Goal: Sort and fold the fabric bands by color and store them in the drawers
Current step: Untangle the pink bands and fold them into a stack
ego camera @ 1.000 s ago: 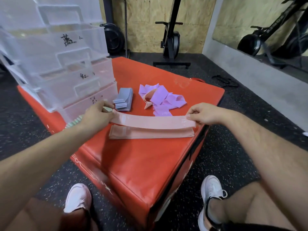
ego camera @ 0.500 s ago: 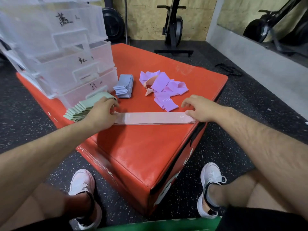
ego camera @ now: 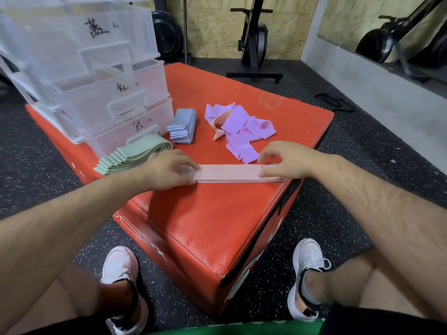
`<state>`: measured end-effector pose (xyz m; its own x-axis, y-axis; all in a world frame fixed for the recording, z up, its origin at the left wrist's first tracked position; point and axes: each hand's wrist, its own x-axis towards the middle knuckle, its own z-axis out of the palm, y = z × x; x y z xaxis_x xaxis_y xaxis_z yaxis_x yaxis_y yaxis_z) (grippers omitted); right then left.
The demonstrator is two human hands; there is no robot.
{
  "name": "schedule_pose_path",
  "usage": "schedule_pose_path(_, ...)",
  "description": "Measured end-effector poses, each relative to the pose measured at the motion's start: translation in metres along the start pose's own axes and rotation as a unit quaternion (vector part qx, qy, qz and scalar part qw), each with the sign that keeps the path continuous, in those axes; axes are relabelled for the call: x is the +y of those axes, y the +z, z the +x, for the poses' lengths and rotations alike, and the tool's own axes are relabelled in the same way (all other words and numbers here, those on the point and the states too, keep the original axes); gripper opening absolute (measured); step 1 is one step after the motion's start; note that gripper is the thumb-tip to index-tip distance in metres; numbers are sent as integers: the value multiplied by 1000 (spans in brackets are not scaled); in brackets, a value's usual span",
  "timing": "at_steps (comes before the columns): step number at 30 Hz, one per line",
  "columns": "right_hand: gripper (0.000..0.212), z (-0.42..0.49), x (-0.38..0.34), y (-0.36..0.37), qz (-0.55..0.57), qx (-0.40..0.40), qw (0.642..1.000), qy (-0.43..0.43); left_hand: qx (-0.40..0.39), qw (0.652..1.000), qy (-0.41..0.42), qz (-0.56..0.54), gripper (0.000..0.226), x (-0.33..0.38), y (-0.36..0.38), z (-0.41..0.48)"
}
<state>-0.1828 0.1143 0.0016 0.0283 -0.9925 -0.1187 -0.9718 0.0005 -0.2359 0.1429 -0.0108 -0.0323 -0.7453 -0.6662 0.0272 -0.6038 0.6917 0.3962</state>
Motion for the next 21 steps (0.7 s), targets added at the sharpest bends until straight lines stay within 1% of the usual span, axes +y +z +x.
schedule_pose_path(3, 27, 16, -13, -3, 16, 43, 999, -9, 11, 1000, -7, 1, 58, 7, -4, 17)
schedule_pose_path(6, 10, 37, -34, -6, 49, 43, 998, -11, 40, 999, -1, -13, 48, 18, -3, 48)
schedule_pose_path(8, 14, 53, -45, -7, 61, 48, 997, -13, 51, 999, -9, -13, 39, 23, 1, 72)
schedule_pose_path(9, 16, 61, -49, -7, 44, 53, 998, -8, 51, 998, -18, -15, 36, 24, 3, 83)
schedule_pose_path(11, 20, 78, -52, -5, 10, 52, 999, -4, 54, 998, -30, -17, 35, 26, 7, 104)
schedule_pose_path(13, 23, 95, -51, -4, -2, 42, 999, -4, 45, 998, -39, -6, 35, 28, 9, 119)
schedule_pose_path(15, 22, 109, -47, -3, 10, 33, 999, 0, 32, 999, -34, 11, 37, 29, 8, 128)
schedule_pose_path(16, 25, 114, -45, -2, 24, 30, 999, 2, 33, 999, -27, 16, 35, 29, 8, 132)
schedule_pose_path(19, 35, 126, -43, -1, 50, 22, 998, 13, 65, 998, -15, -2, 16, 26, 8, 141)
schedule_pose_path(21, 35, 131, -43, -2, 66, 25, 997, 15, 96, 995, -22, -27, 14, 25, 5, 147)
